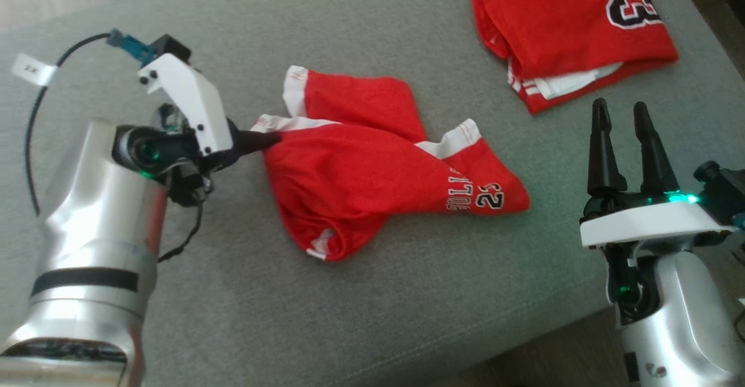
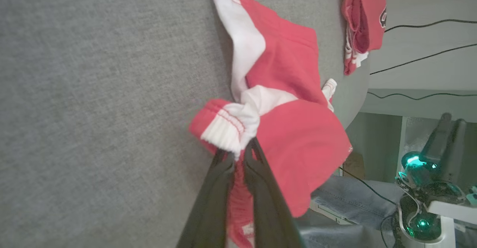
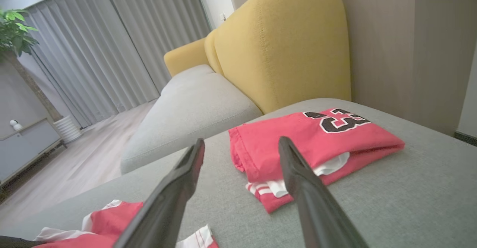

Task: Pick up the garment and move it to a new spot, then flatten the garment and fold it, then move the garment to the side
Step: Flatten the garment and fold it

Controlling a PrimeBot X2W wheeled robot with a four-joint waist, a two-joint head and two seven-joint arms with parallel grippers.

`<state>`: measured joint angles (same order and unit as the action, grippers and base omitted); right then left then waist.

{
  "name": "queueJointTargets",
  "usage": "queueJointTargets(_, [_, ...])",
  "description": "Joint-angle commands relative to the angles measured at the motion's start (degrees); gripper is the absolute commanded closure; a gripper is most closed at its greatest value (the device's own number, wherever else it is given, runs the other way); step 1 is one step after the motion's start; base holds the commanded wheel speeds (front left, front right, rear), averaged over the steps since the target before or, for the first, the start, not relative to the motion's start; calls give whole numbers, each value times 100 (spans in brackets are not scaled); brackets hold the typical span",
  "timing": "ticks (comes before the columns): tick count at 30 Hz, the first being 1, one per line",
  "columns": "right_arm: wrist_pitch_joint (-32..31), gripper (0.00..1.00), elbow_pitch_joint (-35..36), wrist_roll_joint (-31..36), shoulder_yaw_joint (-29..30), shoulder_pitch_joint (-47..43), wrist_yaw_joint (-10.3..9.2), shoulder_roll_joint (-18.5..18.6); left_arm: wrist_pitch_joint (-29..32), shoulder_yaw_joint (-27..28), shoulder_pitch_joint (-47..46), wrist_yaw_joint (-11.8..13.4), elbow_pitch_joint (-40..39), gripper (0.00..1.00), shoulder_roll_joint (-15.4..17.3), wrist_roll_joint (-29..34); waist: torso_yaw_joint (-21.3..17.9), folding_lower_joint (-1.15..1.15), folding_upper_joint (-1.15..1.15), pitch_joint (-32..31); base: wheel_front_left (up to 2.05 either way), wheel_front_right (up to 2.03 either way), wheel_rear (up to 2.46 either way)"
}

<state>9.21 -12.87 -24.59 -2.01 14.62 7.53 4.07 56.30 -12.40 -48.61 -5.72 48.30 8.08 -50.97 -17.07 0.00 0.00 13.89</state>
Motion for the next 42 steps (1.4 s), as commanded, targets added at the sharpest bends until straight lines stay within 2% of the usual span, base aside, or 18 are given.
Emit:
queueJointTargets(1, [15,0,169,41,-137,140,-4,17,-9,120,-314,-47,-231,100,136,-75,144,0,0,-145,0,0,0])
queueJointTargets(5, [-67,0,207,104,-143,66,-4,104,74,-114,-292,-165,-655,100,50,-294,455,0,0,-453,0,0,0])
queueJointTargets(7, [-118,0,234,133,-123,19,-4,151,138,-331,-244,-172,-1187,100,64,-500,612,0,0,-595,0,0,0])
queueJointTargets(9, [-184,0,263,155,-102,-41,-4,181,234,-598,-86,-174,-1847,100,214,-746,754,0,0,-715,0,0,0])
queueJointTargets(13, [-277,0,341,202,-44,-193,-4,220,378,-1216,357,-175,-3297,100,830,-1150,1027,0,0,-906,0,0,0])
queueJointTargets(17, [-338,0,417,224,-22,-335,-4,233,171,-1635,974,-176,-4343,100,1581,-1286,1240,0,0,-1032,0,0,0])
queueJointTargets(20, [-374,0,462,238,-27,-417,-4,238,-251,-1963,1454,-176,-4684,100,2086,-1126,1370,0,0,-1069,0,0,0])
queueJointTargets(24, [-425,0,507,253,-17,-477,-4,248,-950,-2237,2020,-176,-4567,100,2415,-1166,1494,0,0,-1064,0,0,0])
queueJointTargets(25, [-439,0,519,257,-16,-484,-4,255,-1163,-2277,2113,-176,-4444,88,2444,-1161,1518,0,0,-1057,0,0,0])
queueJointTargets(27, [-467,0,534,268,-26,-485,-4,272,-1547,-2369,2251,-176,-4196,51,2438,-1174,1545,0,0,-1045,0,0,0])
queueJointTargets(28, [-479,0,540,272,-26,-482,-4,279,-1744,-2398,2293,-176,-4050,0,2424,-1176,1555,0,0,-1039,0,0,0])
queueJointTargets(35, [-524,0,503,291,-79,-503,-4,306,-2657,-2556,2323,-176,-3407,0,2392,-1283,1576,0,0,-1097,0,0,0])
queueJointTargets(40, [-406,0,552,249,-151,-596,-4,300,-4057,-2432,2187,-144,-3220,0,2679,-452,1542,0,0,-1233,0,0,0])
queueJointTargets(42, [-357,0,562,227,-137,-653,-4,319,-4701,-2295,2213,68,-3276,0,2686,-108,1543,0,0,-1287,0,0,0])
